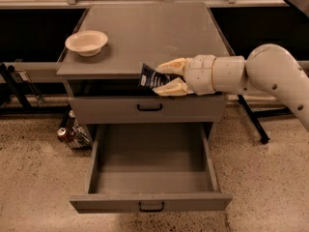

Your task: Pick rxbar blueberry from middle drawer and place on counter

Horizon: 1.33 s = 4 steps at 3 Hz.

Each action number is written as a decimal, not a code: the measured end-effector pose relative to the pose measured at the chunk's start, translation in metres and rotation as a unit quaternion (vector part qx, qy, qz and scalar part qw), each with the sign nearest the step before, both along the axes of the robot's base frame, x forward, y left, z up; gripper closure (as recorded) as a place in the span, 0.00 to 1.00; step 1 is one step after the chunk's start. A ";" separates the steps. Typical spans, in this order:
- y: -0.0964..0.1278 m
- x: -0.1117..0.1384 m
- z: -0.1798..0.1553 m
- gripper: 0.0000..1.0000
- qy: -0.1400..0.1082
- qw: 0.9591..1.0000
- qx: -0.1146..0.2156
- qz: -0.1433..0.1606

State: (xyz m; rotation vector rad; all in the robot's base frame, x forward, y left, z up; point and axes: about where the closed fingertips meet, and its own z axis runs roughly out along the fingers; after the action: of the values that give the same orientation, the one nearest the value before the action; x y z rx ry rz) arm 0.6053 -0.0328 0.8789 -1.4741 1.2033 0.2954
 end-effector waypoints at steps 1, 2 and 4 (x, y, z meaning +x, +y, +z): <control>0.000 0.000 0.000 1.00 0.000 1.000 0.000 0.000; 0.000 0.002 0.001 1.00 0.002 1.000 0.002 -0.009; -0.008 0.079 0.069 1.00 0.002 0.991 0.059 -0.117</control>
Offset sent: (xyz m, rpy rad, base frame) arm 0.0043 -0.0048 0.0033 0.0104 0.0077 -0.0481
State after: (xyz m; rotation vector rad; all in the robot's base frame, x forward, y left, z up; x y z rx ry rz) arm 0.6848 -0.0410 0.9478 -1.2177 1.3256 0.2062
